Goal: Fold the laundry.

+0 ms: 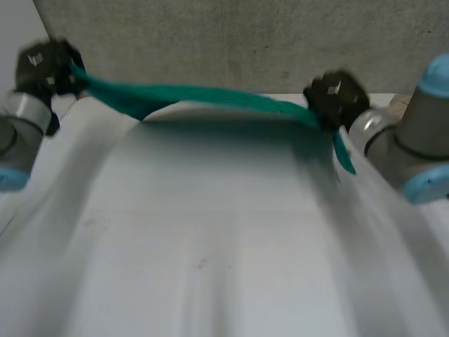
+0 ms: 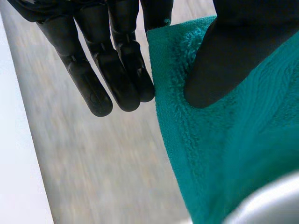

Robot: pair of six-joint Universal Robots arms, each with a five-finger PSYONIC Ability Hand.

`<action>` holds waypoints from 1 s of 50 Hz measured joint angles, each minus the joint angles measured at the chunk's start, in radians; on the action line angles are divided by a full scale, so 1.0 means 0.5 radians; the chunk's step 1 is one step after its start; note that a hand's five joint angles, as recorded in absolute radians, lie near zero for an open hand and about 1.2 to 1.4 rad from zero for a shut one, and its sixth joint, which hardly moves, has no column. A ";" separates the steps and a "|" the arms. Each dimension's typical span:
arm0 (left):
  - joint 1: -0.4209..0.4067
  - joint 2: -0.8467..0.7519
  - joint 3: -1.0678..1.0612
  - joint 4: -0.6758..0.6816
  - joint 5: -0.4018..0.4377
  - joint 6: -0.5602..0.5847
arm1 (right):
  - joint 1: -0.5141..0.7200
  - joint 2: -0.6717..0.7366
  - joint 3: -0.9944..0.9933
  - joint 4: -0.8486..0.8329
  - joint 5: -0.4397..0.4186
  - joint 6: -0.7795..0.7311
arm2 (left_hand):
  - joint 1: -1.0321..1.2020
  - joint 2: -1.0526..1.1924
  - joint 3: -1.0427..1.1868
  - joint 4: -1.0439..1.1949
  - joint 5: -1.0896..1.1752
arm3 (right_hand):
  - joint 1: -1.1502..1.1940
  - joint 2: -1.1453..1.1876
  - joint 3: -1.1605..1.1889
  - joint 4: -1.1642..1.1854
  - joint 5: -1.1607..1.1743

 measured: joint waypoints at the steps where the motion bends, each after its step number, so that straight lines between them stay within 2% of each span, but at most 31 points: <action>1: 0.011 -0.006 -0.086 0.026 0.021 0.017 | 0.002 0.017 0.058 0.011 -0.006 0.003 | 0.000 0.000 0.000 0.000 0.000 | 0.000 0.000 0.000 0.000 0.000; 8: 0.063 -0.062 -0.351 0.108 0.100 0.102 | 0.000 0.148 0.215 0.035 0.040 0.084 | 0.000 0.000 0.000 0.000 0.000 | -0.039 -0.049 -0.056 -0.059 -0.056; 9: 0.071 -0.068 -0.368 0.107 0.108 0.111 | -0.011 0.188 0.223 0.053 0.087 0.155 | 0.000 0.000 0.000 0.000 0.000 | -0.283 -0.351 -0.369 -0.377 -0.362; 13: 0.089 -0.071 -0.392 0.079 0.125 0.125 | -0.047 0.251 0.210 0.128 0.216 0.384 | 0.000 0.000 0.000 0.000 0.000 | -0.935 -0.992 -1.000 -1.022 -1.029; 20: 0.105 -0.018 -0.424 -0.011 0.131 0.129 | -0.129 0.272 0.188 0.312 0.396 0.772 | 0.000 0.000 0.000 0.000 0.000 | -0.993 -1.046 -1.118 -1.129 -1.174; 24: 0.109 0.038 -0.474 -0.066 0.138 0.130 | -0.176 0.264 0.198 0.392 0.436 0.874 | 0.000 0.000 0.000 0.000 0.000 | -0.960 -1.028 -1.059 -1.073 -1.053; 28: 0.115 0.103 -0.544 -0.126 0.161 0.131 | -0.210 0.249 0.222 0.432 0.440 0.883 | 0.000 0.000 0.000 0.000 0.000 | -0.448 -0.511 -0.550 -0.568 -0.576; 30: 0.123 0.158 -0.602 -0.181 0.186 0.132 | -0.227 0.222 0.250 0.446 0.432 0.861 | 0.000 0.000 0.000 0.000 0.000 | -0.020 -0.037 -0.084 -0.097 -0.094; 33: 0.138 0.245 -0.682 -0.277 0.234 0.139 | -0.240 0.167 0.292 0.455 0.412 0.815 | 0.000 0.000 0.000 0.000 0.000 | -0.022 -0.003 -0.013 -0.014 -0.052; 37: 0.174 0.380 -0.798 -0.475 0.332 0.192 | -0.249 0.041 0.384 0.500 0.351 0.629 | 0.000 0.000 0.000 0.000 0.000 | -0.020 -0.003 -0.011 -0.008 -0.051; 42: 0.263 0.578 -0.961 -0.876 0.477 0.418 | -0.266 -0.159 0.571 0.699 0.275 0.076 | 0.000 0.000 0.000 0.000 0.000 | -0.020 -0.003 -0.011 -0.008 -0.051; 44: 0.320 0.660 -1.031 -1.118 0.524 0.599 | -0.285 -0.248 0.678 0.849 0.274 -0.242 | 0.000 0.000 0.000 0.000 0.000 | -0.020 -0.003 -0.011 -0.008 -0.047; 45: 0.331 0.673 -1.043 -1.166 0.530 0.637 | -0.288 -0.259 0.692 0.870 0.275 -0.285 | 0.000 0.000 0.000 0.000 0.000 | -0.022 -0.003 -0.011 -0.008 -0.043; 47: 0.411 0.745 -1.119 -1.493 0.555 0.911 | -0.315 -0.352 0.829 1.057 0.299 -0.656 | 0.000 0.000 0.000 0.000 0.000 | -0.020 -0.003 -0.011 -0.007 -0.038; 50: 0.509 0.792 -1.193 -1.861 0.569 1.248 | -0.337 -0.425 0.952 1.197 0.328 -0.957 | 0.000 0.000 0.000 0.000 0.000 | -0.020 -0.003 -0.011 -0.007 -0.038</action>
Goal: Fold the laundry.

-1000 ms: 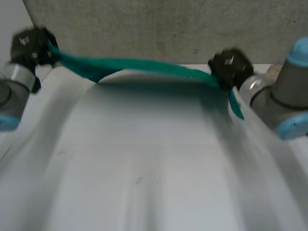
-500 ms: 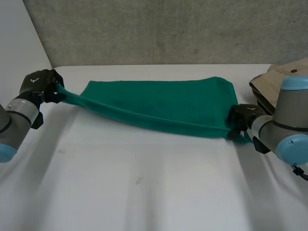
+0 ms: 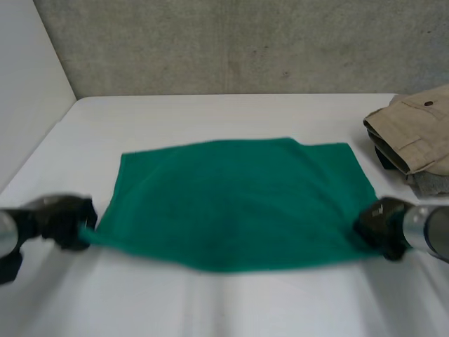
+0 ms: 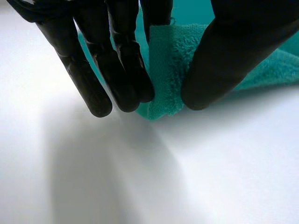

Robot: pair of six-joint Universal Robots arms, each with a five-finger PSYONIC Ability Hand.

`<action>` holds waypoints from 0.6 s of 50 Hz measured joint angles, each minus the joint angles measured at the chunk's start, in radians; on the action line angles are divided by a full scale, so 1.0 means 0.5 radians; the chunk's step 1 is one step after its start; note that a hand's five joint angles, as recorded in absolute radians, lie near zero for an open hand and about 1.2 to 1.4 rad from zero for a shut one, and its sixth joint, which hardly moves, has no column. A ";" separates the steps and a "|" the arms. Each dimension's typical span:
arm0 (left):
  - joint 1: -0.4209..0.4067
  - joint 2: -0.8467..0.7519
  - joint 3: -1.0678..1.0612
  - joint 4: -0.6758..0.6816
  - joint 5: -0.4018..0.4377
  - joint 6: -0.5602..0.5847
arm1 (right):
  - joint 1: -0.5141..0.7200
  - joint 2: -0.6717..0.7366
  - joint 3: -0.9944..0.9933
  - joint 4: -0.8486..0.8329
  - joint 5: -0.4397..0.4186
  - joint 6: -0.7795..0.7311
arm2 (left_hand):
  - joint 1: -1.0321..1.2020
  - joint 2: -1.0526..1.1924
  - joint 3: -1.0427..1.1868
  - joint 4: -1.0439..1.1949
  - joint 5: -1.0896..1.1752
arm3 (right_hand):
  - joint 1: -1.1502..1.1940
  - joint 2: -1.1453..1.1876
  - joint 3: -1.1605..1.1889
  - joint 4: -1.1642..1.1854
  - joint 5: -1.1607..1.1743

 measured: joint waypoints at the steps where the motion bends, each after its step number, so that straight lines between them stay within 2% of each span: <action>1: 0.030 0.009 -0.021 -0.106 0.004 0.103 | -0.005 -0.020 0.035 0.035 0.009 -0.082 | 0.000 0.000 0.000 0.000 0.000 | -0.002 0.000 0.000 0.000 0.000; 4: 0.122 0.023 -0.064 -0.390 0.024 0.444 | -0.008 -0.050 0.093 0.072 0.034 -0.230 | 0.000 0.000 0.000 0.000 0.000 | -0.002 0.000 0.000 0.000 0.000; 6: 0.152 0.018 -0.056 -0.474 0.041 0.592 | 0.006 -0.038 0.074 0.037 0.052 -0.249 | 0.000 0.000 0.000 0.000 0.000 | 0.000 0.000 0.000 0.000 0.000; 10: 0.120 -0.032 0.038 -0.441 0.062 0.642 | 0.055 0.029 -0.054 -0.093 0.094 -0.153 | 0.000 0.000 0.000 0.000 0.000 | 0.000 0.000 0.000 0.001 0.000; 17: -0.132 -0.302 0.455 0.001 -0.009 0.228 | 0.174 0.271 -0.424 -0.465 0.172 0.213 | 0.000 0.000 0.000 0.000 0.000 | 0.000 0.000 0.000 0.001 0.000; 22: -0.353 -0.640 0.885 0.380 -0.273 -0.137 | 0.260 0.539 -0.712 -0.853 0.199 0.427 | 0.000 0.000 0.000 0.000 0.000 | 0.000 0.000 0.000 0.003 0.000; 24: -0.390 -0.712 0.973 0.435 -0.340 -0.185 | 0.272 0.594 -0.769 -0.936 0.210 0.450 | 0.000 0.000 0.000 0.000 0.000 | 0.000 0.000 0.000 0.004 0.000; 25: -0.443 -0.823 1.107 0.504 -0.445 -0.243 | 0.289 0.679 -0.856 -1.059 0.231 0.475 | 0.000 0.000 0.000 0.000 0.000 | 0.000 0.000 0.000 0.004 0.000; 27: -0.496 -0.949 1.255 0.550 -0.549 -0.281 | 0.303 0.773 -0.955 -1.183 0.265 0.487 | 0.000 0.000 0.000 0.000 0.000 | 0.000 0.000 0.000 0.005 0.000; 30: -0.565 -1.130 1.467 0.575 -0.660 -0.303 | 0.321 0.910 -1.109 -1.322 0.321 0.484 | 0.000 0.000 0.000 0.000 0.000 | -0.002 0.000 0.000 0.005 0.000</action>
